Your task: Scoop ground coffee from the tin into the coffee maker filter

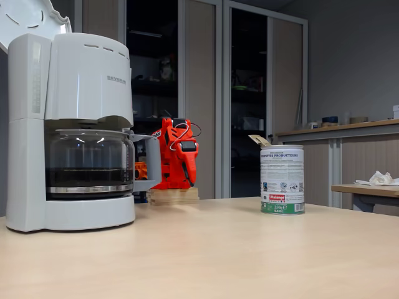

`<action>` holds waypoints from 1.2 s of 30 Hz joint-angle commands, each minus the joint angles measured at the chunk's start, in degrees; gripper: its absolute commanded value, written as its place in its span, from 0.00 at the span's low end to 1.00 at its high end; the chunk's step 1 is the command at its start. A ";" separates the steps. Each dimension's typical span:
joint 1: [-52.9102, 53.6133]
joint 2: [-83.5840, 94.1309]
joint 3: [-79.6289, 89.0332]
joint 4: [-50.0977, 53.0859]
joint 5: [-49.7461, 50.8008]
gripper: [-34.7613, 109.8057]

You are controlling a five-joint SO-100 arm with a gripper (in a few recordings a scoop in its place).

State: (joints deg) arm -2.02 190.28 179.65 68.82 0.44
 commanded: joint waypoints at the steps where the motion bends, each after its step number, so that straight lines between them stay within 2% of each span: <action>1: -0.53 0.18 0.35 0.79 -0.62 0.24; 8: 0.79 0.35 0.35 0.88 -0.79 0.24; 18: 21.09 0.26 0.35 0.88 -0.97 0.24; 20: 22.15 0.26 0.35 0.88 -3.43 0.24; 25: 6.50 0.18 0.35 0.79 -3.78 0.24; 29: -14.24 0.09 0.35 0.70 -3.78 0.24; 31: -22.68 0.09 0.35 0.62 -7.12 0.24; 33: -26.37 0.18 0.35 0.53 -12.04 0.24; 36: -26.46 0.18 0.35 -0.62 -11.34 0.24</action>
State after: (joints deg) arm -26.10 190.28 179.65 68.73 -9.23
